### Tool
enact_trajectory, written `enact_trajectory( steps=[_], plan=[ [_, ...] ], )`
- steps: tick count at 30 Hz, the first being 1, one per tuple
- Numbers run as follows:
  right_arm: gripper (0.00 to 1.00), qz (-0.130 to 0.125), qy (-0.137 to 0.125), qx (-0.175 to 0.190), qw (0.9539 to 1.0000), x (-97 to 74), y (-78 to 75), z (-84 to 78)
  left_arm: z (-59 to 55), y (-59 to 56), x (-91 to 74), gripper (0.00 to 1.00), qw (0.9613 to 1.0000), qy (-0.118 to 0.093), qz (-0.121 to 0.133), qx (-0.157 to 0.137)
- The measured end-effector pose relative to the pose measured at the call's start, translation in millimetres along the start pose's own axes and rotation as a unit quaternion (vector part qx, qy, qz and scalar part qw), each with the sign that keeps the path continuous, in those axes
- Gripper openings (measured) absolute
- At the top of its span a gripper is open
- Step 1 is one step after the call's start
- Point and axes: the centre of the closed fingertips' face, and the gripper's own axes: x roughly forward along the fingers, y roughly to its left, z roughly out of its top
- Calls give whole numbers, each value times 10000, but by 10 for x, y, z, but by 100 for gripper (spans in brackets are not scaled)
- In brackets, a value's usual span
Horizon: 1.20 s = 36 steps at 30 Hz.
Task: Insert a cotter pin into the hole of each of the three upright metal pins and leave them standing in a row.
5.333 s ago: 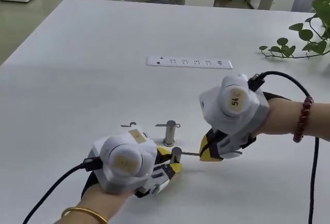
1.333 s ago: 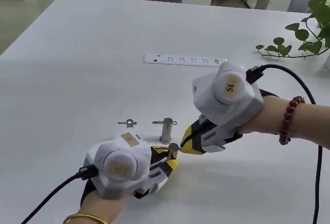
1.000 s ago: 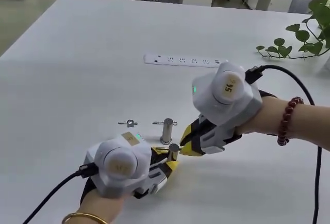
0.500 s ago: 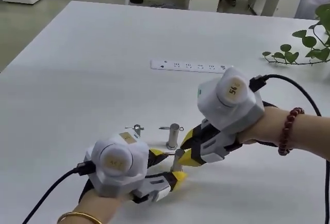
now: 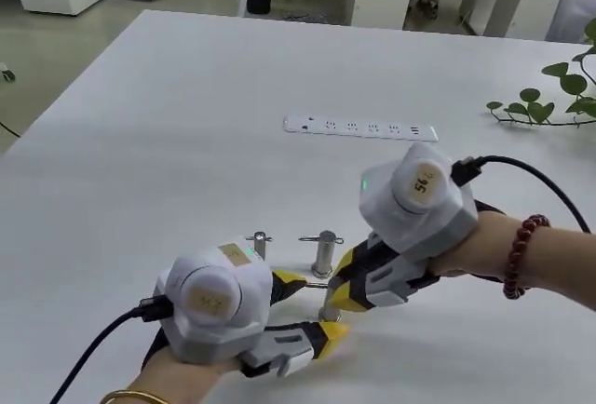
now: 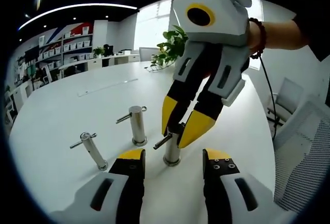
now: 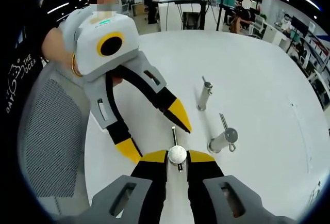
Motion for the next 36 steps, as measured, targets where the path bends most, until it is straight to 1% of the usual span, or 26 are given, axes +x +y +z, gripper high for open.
enact_trajectory(
  steps=[4, 9, 15, 18, 19, 20, 22, 24, 27, 31, 36],
  plan=[
    [8, 20, -25, 4, 10000, -1, 5, 5, -5, -2, -26, 45, 10000, 4, -18, 0],
    [8, 44, 13, 12, 10000, -5, -5, -3, 57, -13, -101, 50, 9999, -98, -28, -41],
    [8, 56, 19, 28, 10000, -43, -20, -49, 58, 1, -162, 57, 10000, -62, 11, 7],
    [8, 73, -5, 12, 10000, -75, -28, -68, 101, -4, -224, 64, 10000, -78, 19, -5],
    [8, 72, -5, 0, 10000, -90, -34, -78, 128, 1, -256, 66, 9999, -118, 63, 58],
    [8, 63, -4, -7, 10000, -98, -43, -83, 133, 4, -273, 67, 9999, -117, 77, 85],
    [8, 41, 5, -31, 10000, -121, -70, -98, 133, 27, -314, 67, 9999, -89, 114, 49],
    [8, 18, 10, -42, 10000, -146, -100, -111, 143, 45, -354, 68, 9999, -105, 136, 16],
    [8, -35, 4, -30, 10000, -186, -152, -127, 149, 96, -411, 70, 9997, -97, 236, 53],
    [8, -99, 5, -2, 10000, -235, -210, -143, 158, 174, -494, 72, 9993, -118, 352, -65],
    [8, -152, 25, 25, 9999, -274, -273, -176, 107, 246, -579, 76, 9987, -61, 511, -45]
  ],
)
